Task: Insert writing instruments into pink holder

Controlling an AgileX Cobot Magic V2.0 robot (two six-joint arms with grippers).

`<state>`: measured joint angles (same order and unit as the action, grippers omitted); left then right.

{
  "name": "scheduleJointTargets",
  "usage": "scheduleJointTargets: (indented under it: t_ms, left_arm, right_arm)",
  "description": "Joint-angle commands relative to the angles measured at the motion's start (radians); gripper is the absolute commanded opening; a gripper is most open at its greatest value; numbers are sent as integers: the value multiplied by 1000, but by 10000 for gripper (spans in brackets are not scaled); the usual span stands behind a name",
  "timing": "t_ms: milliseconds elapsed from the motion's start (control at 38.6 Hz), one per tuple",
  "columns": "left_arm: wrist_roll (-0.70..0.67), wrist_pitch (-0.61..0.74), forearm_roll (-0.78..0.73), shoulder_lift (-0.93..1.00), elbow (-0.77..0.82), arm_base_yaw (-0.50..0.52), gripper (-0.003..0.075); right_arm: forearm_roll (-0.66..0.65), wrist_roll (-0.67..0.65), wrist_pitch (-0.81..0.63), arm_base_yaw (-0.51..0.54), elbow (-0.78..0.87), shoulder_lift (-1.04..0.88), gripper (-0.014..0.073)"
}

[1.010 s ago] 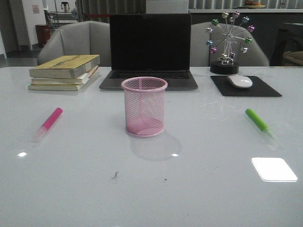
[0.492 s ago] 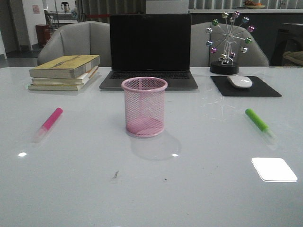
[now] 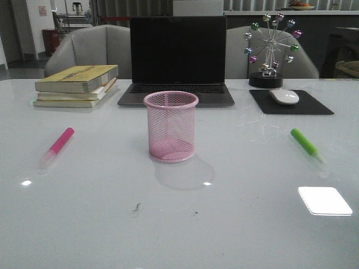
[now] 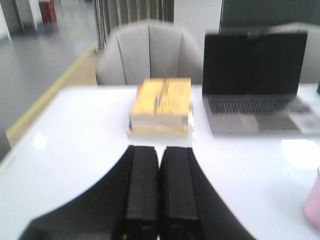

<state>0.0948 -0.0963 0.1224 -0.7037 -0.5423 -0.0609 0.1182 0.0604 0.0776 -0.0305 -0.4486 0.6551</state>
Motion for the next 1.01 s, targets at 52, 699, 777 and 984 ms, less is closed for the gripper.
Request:
scheduleJointTargets:
  t_ms: [52,699,777,984]
  left_arm:
    - [-5,31,32,-53,-36,0,92]
    - [-5,56,32,-62,-36,0,414]
    - [-5,65,32,-62,-36,0,421]
    - [-5,83,32,-62,-36,0,416]
  right_arm:
    - [0,6,-115,5,-39,68,28]
    - [-1,6,-25,5,-38,96,485]
    - [-1,6,-48,5,-38,96,480]
    - [28,6,-34,4,-38,104,480]
